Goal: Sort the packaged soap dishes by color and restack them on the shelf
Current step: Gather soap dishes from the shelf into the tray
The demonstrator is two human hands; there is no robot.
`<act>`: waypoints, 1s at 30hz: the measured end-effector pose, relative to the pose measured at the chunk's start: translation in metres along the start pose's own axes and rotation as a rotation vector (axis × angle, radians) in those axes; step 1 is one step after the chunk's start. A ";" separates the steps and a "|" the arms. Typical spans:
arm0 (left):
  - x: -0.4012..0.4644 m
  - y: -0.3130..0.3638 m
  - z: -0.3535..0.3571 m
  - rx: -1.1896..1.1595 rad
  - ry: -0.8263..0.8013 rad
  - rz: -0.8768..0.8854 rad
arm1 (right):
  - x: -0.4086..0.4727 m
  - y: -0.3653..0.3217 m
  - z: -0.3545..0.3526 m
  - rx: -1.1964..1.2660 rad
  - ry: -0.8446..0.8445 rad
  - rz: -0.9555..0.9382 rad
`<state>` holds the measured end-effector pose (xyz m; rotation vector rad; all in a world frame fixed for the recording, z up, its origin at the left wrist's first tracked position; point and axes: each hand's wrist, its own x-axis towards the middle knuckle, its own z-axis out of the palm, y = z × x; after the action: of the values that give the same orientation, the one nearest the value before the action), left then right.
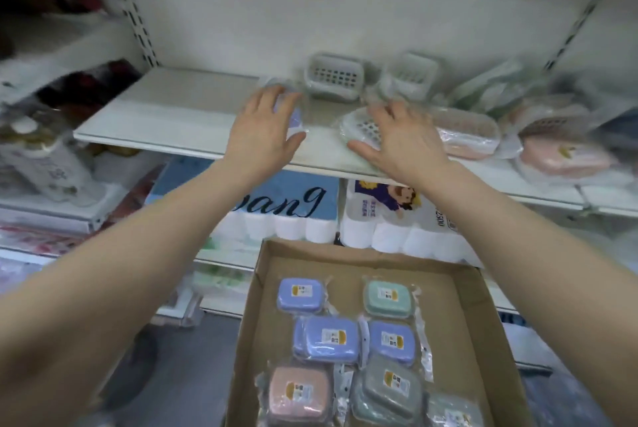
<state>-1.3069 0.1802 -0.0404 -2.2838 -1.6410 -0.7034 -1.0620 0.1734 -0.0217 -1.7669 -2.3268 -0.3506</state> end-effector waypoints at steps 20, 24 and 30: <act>0.042 -0.052 0.024 -0.230 -0.311 -0.241 | 0.026 -0.001 -0.019 0.739 -0.140 0.570; 0.031 -0.048 0.026 -0.132 -0.286 -0.271 | 0.016 -0.005 -0.006 0.349 -0.145 0.473; -0.006 -0.021 0.010 -0.240 -0.130 -0.350 | -0.015 -0.012 0.007 0.235 -0.130 0.273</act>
<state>-1.3253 0.1869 -0.0539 -2.2617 -2.1559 -0.8863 -1.0697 0.1592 -0.0338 -2.0001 -2.0655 0.0798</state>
